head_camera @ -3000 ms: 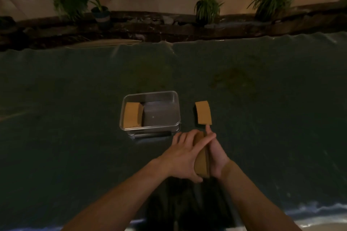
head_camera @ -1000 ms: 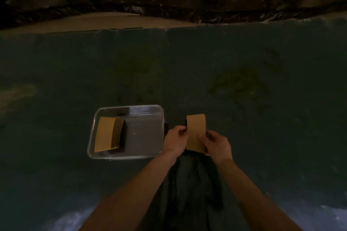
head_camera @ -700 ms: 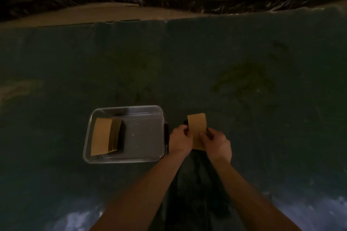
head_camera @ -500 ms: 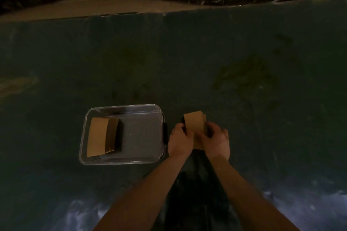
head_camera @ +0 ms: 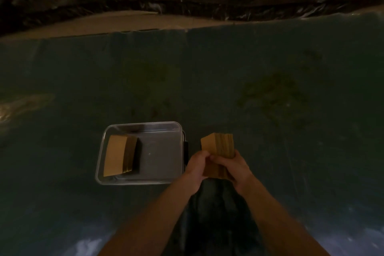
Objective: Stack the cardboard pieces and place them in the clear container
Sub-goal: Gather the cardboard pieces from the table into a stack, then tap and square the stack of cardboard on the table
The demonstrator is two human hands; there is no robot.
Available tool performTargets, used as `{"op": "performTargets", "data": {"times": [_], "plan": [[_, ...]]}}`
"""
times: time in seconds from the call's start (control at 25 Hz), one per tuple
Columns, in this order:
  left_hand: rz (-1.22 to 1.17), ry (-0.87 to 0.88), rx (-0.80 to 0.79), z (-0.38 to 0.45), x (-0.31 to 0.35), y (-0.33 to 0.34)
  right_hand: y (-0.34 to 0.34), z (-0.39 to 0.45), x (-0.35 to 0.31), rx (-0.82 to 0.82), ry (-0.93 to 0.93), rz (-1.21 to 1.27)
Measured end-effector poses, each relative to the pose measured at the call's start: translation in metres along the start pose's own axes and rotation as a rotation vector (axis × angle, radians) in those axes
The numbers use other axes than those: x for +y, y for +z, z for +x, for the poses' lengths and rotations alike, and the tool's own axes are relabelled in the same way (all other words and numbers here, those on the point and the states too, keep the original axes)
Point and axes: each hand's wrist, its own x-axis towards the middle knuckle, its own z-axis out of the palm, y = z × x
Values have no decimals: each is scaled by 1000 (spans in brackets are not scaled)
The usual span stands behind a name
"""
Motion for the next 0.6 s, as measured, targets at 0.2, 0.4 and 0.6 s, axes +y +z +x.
{"op": "performTargets", "data": {"times": [0.2, 0.4, 0.6], "plan": [[-42, 114, -6, -54, -43, -12, 3, -55, 20, -62, -172, -101], [168, 263, -48, -99, -92, -69, 13, -104, 62, -180, -318, -442], [290, 495, -240, -124, -119, -141, 58, -135, 99, -167, -459, -1104]]}}
